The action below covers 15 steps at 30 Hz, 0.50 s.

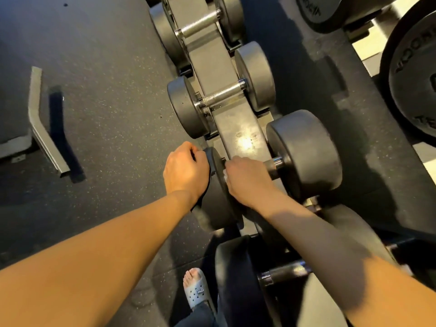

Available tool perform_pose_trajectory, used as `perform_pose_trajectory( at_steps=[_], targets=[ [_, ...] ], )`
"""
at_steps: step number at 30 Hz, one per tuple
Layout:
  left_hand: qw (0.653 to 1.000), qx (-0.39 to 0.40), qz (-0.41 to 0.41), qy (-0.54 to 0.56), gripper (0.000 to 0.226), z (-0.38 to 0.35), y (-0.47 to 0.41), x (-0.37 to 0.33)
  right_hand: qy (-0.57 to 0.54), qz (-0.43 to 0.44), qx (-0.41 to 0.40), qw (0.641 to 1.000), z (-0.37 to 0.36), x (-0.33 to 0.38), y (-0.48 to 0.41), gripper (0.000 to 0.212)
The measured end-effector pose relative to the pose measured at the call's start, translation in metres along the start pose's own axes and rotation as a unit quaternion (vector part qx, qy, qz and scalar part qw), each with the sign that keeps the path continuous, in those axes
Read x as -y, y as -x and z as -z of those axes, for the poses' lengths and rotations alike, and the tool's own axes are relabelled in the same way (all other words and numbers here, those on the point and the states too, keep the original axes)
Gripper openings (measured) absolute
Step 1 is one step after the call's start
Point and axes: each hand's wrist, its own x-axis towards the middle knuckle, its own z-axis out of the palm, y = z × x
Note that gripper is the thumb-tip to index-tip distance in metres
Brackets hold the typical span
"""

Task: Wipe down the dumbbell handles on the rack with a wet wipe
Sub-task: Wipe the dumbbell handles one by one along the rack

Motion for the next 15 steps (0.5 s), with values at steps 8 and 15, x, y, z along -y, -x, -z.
perform_pose_trajectory(
  at_steps=[8,15],
  targets=[
    [0.986,0.010,-0.130,-0.105,0.032,0.000,-0.005,0.002,-0.232,-0.139,-0.103,0.957,-0.049,-0.007,0.052,0.013],
    [0.969,0.079,-0.198,-0.121,0.031,0.002,-0.016,0.002,-0.700,-0.449,-0.173,0.527,-0.058,0.016,0.028,0.022]
  ],
)
